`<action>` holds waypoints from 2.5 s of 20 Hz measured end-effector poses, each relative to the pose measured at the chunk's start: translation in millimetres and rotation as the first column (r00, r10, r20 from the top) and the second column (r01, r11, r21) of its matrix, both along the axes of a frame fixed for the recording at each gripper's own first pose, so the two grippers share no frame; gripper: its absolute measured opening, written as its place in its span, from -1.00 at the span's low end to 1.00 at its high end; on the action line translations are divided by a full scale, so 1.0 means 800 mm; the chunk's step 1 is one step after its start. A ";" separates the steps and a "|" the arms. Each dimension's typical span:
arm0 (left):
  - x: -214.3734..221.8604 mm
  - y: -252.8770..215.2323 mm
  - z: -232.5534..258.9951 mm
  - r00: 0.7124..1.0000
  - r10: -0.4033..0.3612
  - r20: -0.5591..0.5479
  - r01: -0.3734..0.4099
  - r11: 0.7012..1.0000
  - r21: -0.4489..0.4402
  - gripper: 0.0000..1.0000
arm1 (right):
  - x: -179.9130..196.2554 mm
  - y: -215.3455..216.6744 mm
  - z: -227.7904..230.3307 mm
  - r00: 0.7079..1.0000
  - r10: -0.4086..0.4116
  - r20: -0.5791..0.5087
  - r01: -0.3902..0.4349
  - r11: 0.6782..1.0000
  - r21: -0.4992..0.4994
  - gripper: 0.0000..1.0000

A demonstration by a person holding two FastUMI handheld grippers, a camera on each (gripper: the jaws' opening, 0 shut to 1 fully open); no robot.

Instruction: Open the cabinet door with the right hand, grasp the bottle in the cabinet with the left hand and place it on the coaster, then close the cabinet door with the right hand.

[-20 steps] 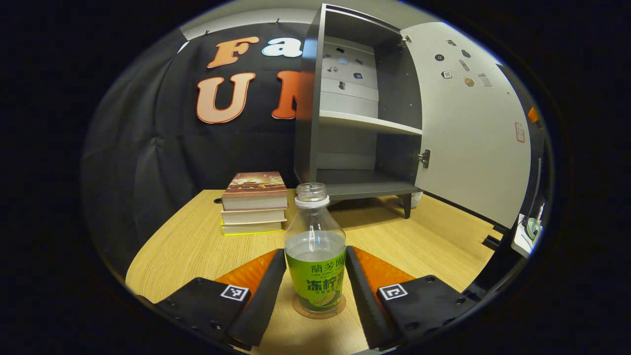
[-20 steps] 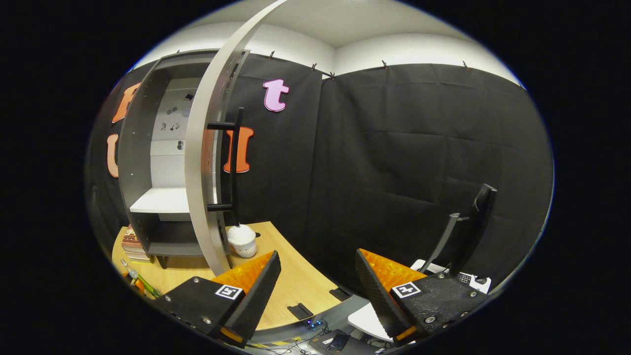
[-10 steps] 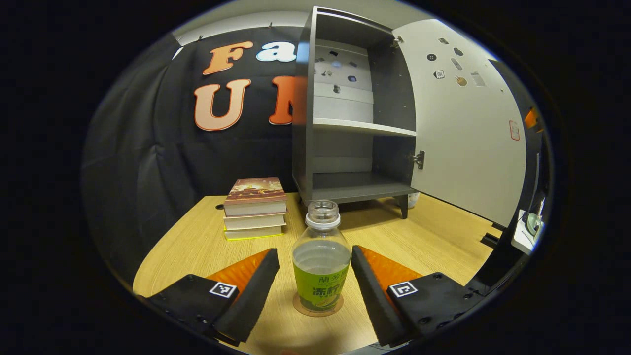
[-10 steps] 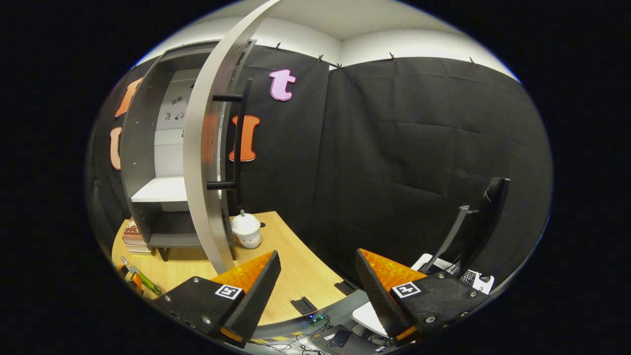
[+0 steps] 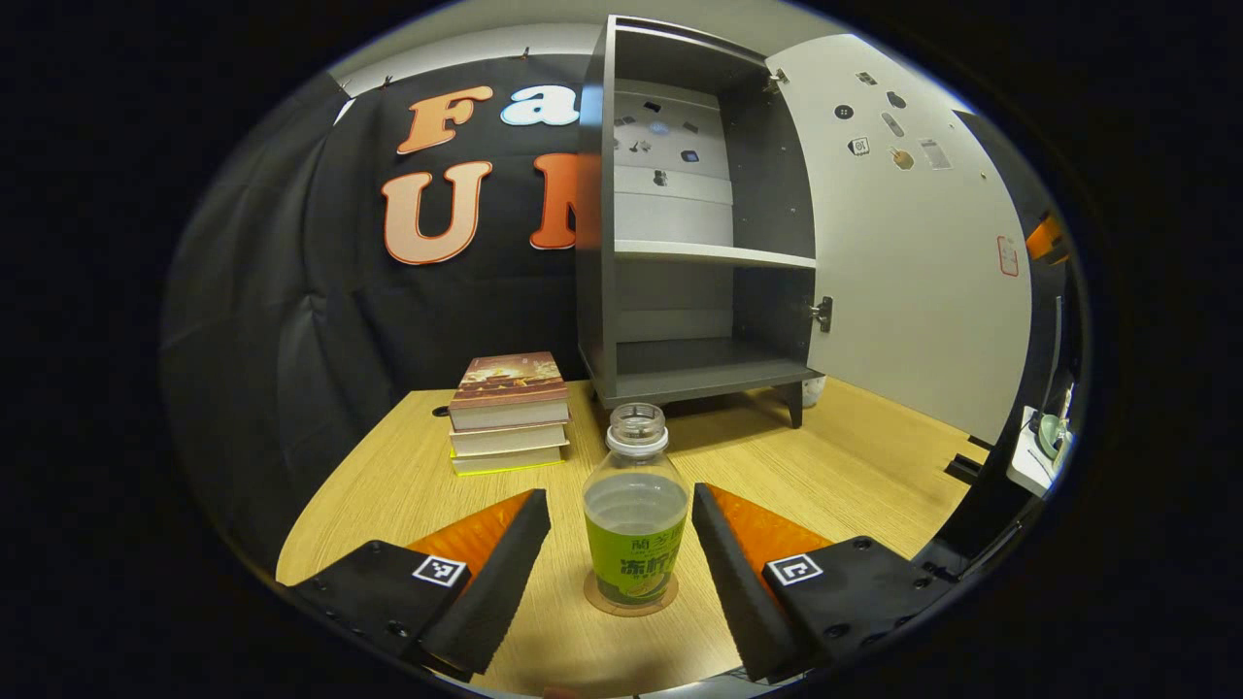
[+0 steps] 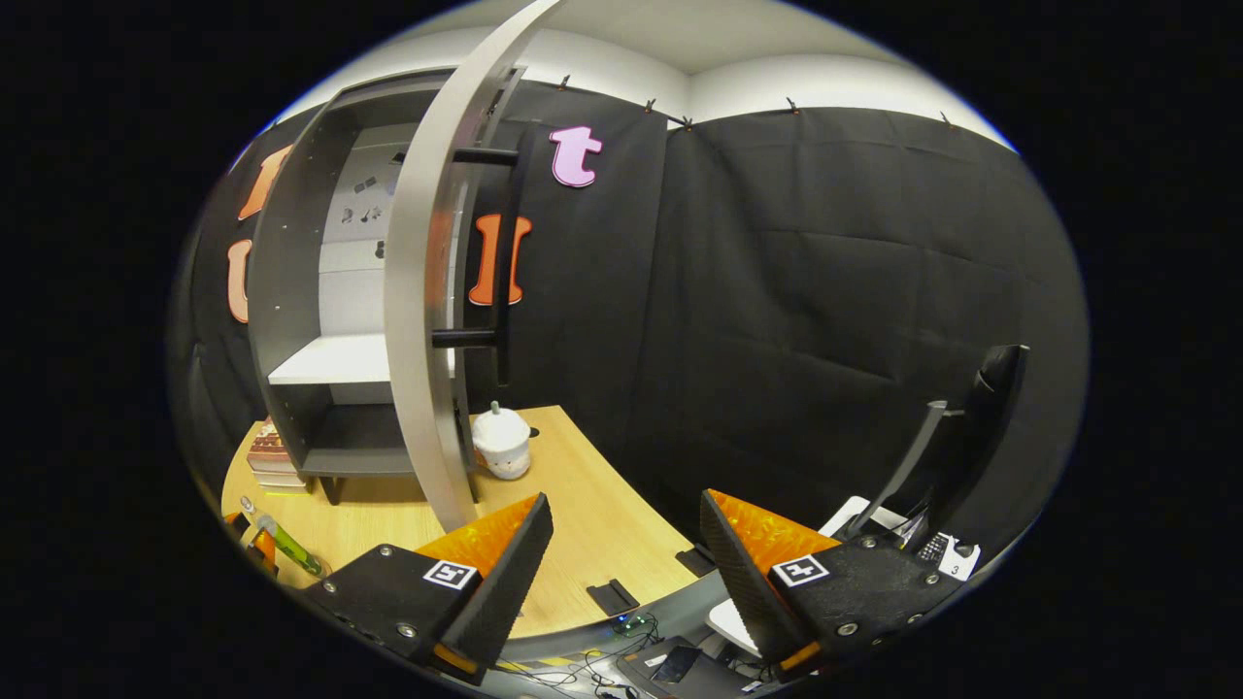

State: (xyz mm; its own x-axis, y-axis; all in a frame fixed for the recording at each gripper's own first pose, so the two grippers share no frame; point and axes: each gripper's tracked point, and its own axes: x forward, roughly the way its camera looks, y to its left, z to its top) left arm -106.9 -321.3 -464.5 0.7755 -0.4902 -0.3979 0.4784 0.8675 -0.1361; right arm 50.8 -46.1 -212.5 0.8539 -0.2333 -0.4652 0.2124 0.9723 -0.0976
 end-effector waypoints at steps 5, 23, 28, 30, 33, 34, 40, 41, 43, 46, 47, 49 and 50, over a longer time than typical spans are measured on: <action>-0.023 0.032 0.051 0.999 0.039 -0.006 -0.039 0.999 -0.023 0.96 | 0.002 0.017 0.000 0.998 0.066 0.004 -0.066 0.998 0.012 0.90; 0.062 0.208 0.321 0.947 0.281 0.152 -0.276 0.959 -0.058 0.89 | 0.004 0.098 0.006 0.946 0.319 0.059 -0.323 0.942 0.089 0.74; 0.077 0.240 0.367 0.941 0.296 0.161 -0.290 0.955 -0.061 0.97 | 0.008 0.147 0.015 0.917 0.384 0.110 -0.399 0.896 0.196 0.74; 0.082 0.252 0.381 0.937 0.307 0.167 -0.304 0.952 -0.045 0.94 | 0.016 0.168 0.022 0.902 0.406 0.148 -0.430 0.872 0.234 0.74; 0.087 0.262 0.399 0.930 0.322 0.175 -0.318 0.947 -0.051 0.89 | 0.028 0.197 0.033 0.881 0.434 0.189 -0.472 0.837 0.276 0.74; 0.088 0.267 0.403 0.928 0.329 0.177 -0.325 0.944 -0.054 0.92 | 0.033 0.208 0.035 0.872 0.447 0.199 -0.488 0.826 0.283 0.74; 0.097 0.295 0.417 0.905 0.378 0.198 -0.375 0.925 -0.052 1.00 | 0.044 0.241 0.042 0.821 0.522 0.232 -0.571 0.763 0.304 0.77; 0.097 0.300 0.417 0.901 0.386 0.196 -0.383 0.922 -0.053 1.00 | 0.042 0.242 0.040 0.818 0.526 0.233 -0.576 0.757 0.310 0.77; 0.101 0.309 0.417 0.894 0.402 0.196 -0.400 0.915 -0.052 1.00 | 0.041 0.244 0.041 0.813 0.530 0.241 -0.582 0.743 0.331 0.77; 0.103 0.325 0.420 0.883 0.424 0.201 -0.423 0.905 -0.050 1.00 | 0.041 0.248 0.044 0.810 0.535 0.241 -0.587 0.737 0.335 0.77; 0.103 0.332 0.421 0.880 0.430 0.202 -0.429 0.902 -0.051 1.00 | 0.047 0.253 0.042 0.810 0.536 0.237 -0.586 0.739 0.331 0.77; 0.105 0.339 0.421 0.876 0.439 0.200 -0.438 0.898 -0.053 1.00 | 0.059 0.262 0.040 0.814 0.534 0.231 -0.581 0.748 0.321 0.77; 0.106 0.342 0.418 0.875 0.443 0.197 -0.442 0.896 -0.053 1.00 | 0.063 0.265 0.040 0.816 0.532 0.228 -0.578 0.751 0.319 0.77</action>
State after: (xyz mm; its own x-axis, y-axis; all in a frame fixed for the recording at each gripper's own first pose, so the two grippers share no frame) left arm -22.5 -48.0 -130.1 0.9743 -0.0794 -0.2106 0.0627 0.9944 -0.0848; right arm 101.4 165.7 -180.9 0.8322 0.4611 -0.3079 -0.3888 0.8812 0.2687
